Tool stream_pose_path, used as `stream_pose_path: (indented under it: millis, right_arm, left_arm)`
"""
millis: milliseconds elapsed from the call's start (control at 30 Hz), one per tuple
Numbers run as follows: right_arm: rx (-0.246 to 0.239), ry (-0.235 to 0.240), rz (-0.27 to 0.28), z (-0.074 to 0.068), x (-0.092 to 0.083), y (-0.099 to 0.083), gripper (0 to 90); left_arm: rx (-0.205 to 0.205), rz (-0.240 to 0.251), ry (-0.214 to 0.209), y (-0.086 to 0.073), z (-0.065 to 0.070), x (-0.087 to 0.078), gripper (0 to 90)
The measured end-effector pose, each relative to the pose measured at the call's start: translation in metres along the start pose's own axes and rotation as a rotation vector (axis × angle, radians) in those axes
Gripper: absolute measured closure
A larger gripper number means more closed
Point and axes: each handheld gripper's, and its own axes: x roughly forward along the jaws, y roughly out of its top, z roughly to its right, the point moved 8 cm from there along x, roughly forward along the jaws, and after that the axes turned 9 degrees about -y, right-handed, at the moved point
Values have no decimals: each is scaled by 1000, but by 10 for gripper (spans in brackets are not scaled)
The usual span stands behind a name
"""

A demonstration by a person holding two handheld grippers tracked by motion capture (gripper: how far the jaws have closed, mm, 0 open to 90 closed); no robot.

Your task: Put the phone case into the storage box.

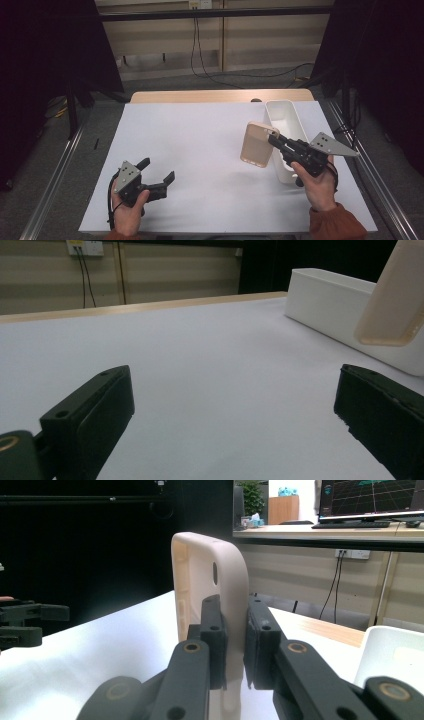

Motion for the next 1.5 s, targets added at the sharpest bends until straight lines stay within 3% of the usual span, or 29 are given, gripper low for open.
stream_pose_path:
  millis: [267, 933, 1500]
  right_arm:
    - [3, -12, 8, 9, 0, 8, 809]
    - [0, -42, 46, 34, 0, 41, 809]
    - [-27, -91, 68, 65, 2, 68, 809]
  left_arm:
    - [-18, 17, 18, -3, -4, 0, 30]
    - [1, 24, 28, -4, -5, -10, 32]
    - [-4, 28, 44, -4, -12, -18, 31]
